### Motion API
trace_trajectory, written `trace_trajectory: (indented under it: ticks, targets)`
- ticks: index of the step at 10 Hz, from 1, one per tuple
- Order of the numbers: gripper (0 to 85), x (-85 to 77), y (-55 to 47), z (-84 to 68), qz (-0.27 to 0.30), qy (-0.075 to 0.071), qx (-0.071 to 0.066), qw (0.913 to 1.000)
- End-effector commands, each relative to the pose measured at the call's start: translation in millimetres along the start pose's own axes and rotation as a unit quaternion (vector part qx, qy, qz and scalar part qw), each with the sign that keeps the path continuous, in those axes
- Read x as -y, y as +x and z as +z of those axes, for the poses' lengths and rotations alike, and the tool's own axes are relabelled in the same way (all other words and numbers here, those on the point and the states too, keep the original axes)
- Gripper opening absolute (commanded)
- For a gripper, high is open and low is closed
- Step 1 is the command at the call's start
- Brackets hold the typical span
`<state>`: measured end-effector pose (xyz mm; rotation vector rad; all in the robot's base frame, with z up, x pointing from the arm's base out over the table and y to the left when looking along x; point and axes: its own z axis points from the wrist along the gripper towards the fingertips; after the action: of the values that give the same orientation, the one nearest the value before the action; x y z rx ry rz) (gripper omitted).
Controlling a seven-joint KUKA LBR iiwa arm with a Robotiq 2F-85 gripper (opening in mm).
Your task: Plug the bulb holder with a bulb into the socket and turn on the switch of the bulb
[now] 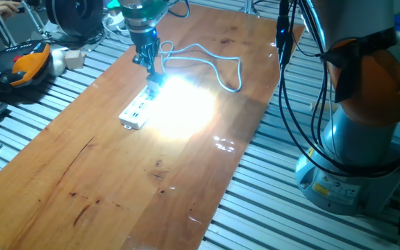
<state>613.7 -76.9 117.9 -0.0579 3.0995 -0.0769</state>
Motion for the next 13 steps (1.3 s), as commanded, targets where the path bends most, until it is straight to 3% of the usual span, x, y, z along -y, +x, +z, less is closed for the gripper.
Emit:
trace_trajectory:
  ticks: [1, 4, 6, 9, 10, 13]
  targets:
    - [0.0, 0.3, -1.6, -3.7, -0.001, 0.002, -0.001, 1.0000]
    - [0.0, -0.6, -4.8, -11.0, -0.001, 0.006, -0.005, 1.0000]
    - [0.0, -0.9, -7.5, -14.4, 0.000, -0.003, -0.008, 1.0000]
    - [0.0, -6.1, -14.4, -31.4, 0.011, -0.022, -0.016, 0.9996]
    - [0.0, -10.1, -15.4, -36.6, 0.011, -0.020, -0.017, 0.9996]
    - [0.0, -17.2, -10.8, -43.2, -0.001, -0.020, -0.004, 0.9998]
